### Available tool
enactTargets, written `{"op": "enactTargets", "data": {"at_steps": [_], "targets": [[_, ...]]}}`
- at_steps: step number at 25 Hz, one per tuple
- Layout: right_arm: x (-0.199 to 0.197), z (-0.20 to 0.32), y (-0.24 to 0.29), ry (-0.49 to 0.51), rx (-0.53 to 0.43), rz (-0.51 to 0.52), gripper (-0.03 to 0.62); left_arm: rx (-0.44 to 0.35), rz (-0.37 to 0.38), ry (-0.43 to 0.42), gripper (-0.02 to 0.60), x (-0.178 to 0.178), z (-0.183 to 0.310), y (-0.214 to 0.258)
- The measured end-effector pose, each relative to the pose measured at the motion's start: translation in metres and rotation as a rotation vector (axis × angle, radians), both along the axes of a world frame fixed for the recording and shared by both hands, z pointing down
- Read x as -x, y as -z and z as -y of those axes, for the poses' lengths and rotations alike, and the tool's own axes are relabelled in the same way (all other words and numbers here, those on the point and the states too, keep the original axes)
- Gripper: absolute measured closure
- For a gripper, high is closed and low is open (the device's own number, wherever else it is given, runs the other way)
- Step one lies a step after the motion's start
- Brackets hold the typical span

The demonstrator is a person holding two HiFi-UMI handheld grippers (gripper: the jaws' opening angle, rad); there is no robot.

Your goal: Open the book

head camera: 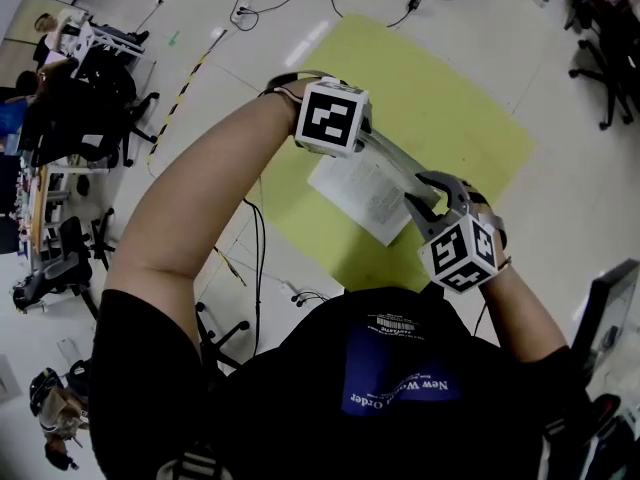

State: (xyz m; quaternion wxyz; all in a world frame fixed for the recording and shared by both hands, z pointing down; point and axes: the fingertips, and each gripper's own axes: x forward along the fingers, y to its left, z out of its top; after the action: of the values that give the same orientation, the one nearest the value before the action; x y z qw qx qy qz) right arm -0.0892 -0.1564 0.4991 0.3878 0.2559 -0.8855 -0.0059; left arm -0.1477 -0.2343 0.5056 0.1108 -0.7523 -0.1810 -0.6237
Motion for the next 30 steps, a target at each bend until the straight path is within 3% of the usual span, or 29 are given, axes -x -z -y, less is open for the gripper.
{"op": "enactTargets", "data": {"at_steps": [6,9,19,25,30], "targets": [[-0.045,0.058,0.001,-0.114,0.086,0.121,0.462,-0.026,0.004,0.043,0.463,-0.039,0.058,0.001],[-0.064,0.082,-0.007,-0.144,0.145,0.171,0.462,0.017,0.040,0.076,0.446,-0.055,0.073,-0.009],[-0.109,0.155,-0.078,-0.224,0.277,0.268,0.444,0.087,0.053,0.120,0.428,-0.100,0.137,-0.077],[-0.123,0.165,-0.093,-0.298,0.309,0.328,0.416,0.085,-0.027,0.146,0.416,-0.112,0.147,-0.086],[-0.136,0.171,-0.093,-0.360,0.357,0.471,0.390,0.108,-0.217,0.224,0.399,-0.109,0.158,-0.078]]}}
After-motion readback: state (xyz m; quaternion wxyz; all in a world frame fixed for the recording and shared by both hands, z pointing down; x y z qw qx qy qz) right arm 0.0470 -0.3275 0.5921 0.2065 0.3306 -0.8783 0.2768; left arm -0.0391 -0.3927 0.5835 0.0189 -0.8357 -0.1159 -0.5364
